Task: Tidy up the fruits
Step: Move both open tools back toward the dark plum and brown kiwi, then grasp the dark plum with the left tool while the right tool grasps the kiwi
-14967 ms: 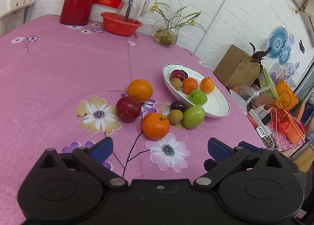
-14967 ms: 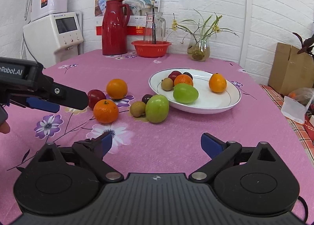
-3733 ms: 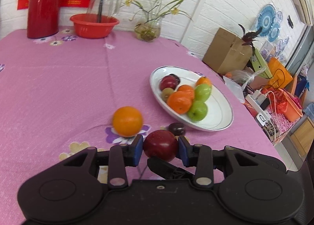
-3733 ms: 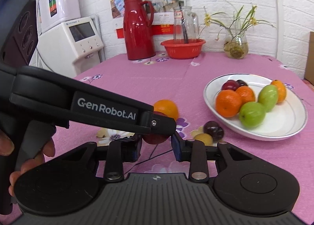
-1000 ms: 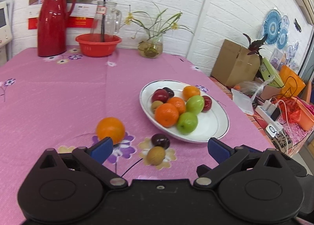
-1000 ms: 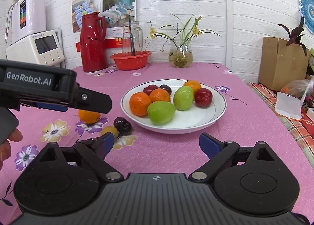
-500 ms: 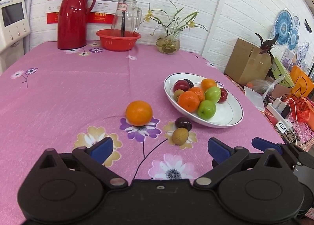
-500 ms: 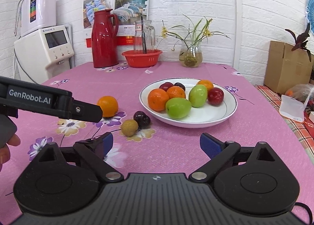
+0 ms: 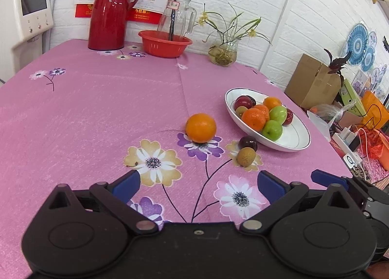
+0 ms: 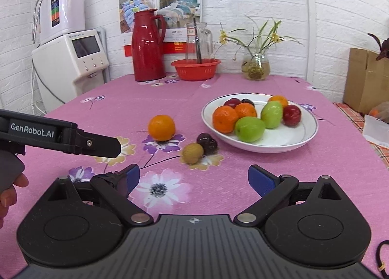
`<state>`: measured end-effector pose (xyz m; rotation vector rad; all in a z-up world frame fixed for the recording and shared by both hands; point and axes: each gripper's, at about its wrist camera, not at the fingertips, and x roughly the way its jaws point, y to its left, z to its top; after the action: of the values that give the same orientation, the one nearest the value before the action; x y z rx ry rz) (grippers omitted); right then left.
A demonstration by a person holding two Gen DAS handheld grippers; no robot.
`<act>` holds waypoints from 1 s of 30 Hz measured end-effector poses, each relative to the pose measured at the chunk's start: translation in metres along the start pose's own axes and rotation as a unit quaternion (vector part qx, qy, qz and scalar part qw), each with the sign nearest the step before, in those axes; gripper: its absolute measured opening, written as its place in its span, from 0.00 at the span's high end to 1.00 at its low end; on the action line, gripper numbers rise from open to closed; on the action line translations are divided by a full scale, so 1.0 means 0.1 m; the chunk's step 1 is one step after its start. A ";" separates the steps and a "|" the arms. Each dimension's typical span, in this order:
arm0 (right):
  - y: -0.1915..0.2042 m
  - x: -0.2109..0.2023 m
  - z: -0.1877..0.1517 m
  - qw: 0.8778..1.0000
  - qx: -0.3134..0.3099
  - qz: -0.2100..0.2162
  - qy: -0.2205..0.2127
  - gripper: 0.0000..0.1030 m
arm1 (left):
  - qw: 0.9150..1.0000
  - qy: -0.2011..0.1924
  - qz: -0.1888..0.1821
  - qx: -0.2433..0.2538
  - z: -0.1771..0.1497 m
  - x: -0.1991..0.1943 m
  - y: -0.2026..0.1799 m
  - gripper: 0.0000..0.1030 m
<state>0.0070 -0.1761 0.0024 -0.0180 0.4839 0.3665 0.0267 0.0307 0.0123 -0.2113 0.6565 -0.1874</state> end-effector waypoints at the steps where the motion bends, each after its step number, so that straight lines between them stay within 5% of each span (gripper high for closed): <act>1: 0.02 0.01 0.00 1.000 -0.003 0.000 0.002 0.00 | 1.000 -0.001 -0.002 0.000 0.00 0.00 0.01 0.00; 16: 0.03 0.36 0.14 0.999 0.020 -0.016 0.026 0.00 | 0.998 -0.005 -0.043 0.042 0.21 0.11 -0.10 0.00; 23: 0.05 0.57 0.16 0.999 0.028 -0.023 0.035 0.14 | 0.998 0.001 -0.033 0.045 0.26 0.20 -0.05 0.00; 30: 0.04 0.70 0.15 0.998 0.026 -0.033 0.047 0.38 | 0.998 0.007 -0.030 0.046 0.28 0.28 -0.01 0.00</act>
<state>0.0698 -0.1475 -0.0158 -0.0007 0.5841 0.2901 0.0652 0.0266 0.0181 -0.1412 0.6547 -0.2772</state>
